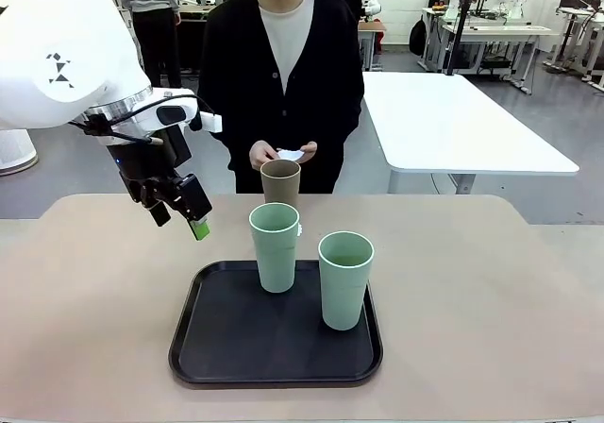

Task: Place coasters on the table and set cups on them.
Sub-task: Take one Reusable plastic cup from the Flat Tray and place it on a coaster set by the human.

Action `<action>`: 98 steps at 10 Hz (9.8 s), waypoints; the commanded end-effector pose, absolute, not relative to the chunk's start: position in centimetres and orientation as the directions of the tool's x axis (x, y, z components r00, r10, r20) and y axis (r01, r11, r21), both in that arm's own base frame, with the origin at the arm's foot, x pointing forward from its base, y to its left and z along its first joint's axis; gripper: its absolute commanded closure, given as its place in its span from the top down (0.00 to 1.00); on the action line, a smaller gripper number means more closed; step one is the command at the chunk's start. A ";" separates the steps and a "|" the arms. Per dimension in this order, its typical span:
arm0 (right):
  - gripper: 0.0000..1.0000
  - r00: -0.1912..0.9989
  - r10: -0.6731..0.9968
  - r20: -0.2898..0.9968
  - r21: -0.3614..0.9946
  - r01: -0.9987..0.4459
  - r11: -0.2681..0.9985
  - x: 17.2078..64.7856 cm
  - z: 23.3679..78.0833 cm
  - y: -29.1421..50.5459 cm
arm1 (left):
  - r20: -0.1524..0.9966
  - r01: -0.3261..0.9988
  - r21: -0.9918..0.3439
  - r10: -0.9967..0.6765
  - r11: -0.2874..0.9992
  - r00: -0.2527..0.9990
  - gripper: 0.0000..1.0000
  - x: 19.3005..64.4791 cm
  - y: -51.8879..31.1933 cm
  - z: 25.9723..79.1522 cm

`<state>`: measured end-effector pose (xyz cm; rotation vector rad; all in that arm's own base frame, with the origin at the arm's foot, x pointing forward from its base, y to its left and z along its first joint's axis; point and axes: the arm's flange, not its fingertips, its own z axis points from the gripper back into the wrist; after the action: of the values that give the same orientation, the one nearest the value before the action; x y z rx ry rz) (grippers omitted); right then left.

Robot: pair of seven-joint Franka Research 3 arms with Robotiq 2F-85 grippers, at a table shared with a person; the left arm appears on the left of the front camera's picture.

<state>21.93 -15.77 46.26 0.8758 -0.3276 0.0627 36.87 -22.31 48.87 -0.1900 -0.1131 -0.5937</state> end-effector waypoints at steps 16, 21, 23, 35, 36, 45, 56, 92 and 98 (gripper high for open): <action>1.00 0.943 -0.075 0.324 0.753 -0.209 0.624 22.0 46.3 -15.9 | 0.251 0.252 -0.961 -0.021 0.113 0.968 1.00 36.3 17.4 43.2; 1.00 0.943 -0.075 0.324 0.753 -0.209 0.624 22.0 46.3 -15.9 | 0.238 0.238 -0.962 -0.018 0.134 0.971 1.00 35.4 16.9 43.2; 1.00 0.943 -0.075 0.324 0.753 -0.209 0.624 22.0 46.3 -15.9 | 0.238 0.238 -0.962 -0.018 0.134 0.971 1.00 35.4 16.9 43.2; 1.00 0.943 -0.075 0.324 0.753 -0.209 0.624 22.0 46.3 -15.9 | 0.238 0.238 -0.962 -0.018 0.134 0.971 1.00 35.4 16.9 43.2; 1.00 0.943 -0.075 0.324 0.753 -0.209 0.624 22.0 46.3 -15.9 | 0.238 0.238 -0.962 -0.018 0.134 0.971 1.00 35.4 16.9 43.2; 1.00 0.943 -0.075 0.324 0.753 -0.209 0.624 22.0 46.3 -15.9 | 0.238 0.238 -0.962 -0.018 0.134 0.971 1.00 35.4 16.9 43.2; 1.00 0.943 -0.075 0.324 0.753 -0.209 0.624 22.0 46.3 -15.9 | 0.412 0.824 -0.196 -0.718 0.532 0.561 1.00 39.7 -0.1 49.7; 1.00 0.943 -0.075 0.324 0.753 -0.209 0.624 22.0 46.3 -15.9 | 0.949 0.989 0.025 -0.308 -0.143 -0.068 1.00 45.8 -11.1 32.5; 1.00 0.943 -0.075 0.324 0.753 -0.209 0.624 22.0 46.3 -15.9 | 0.954 0.972 0.175 -0.215 -0.157 -0.207 1.00 46.2 -14.2 27.8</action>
<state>21.91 -15.83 46.29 0.8731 -0.3257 0.0631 45.72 -13.30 28.66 -1.0649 -1.0289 -1.5379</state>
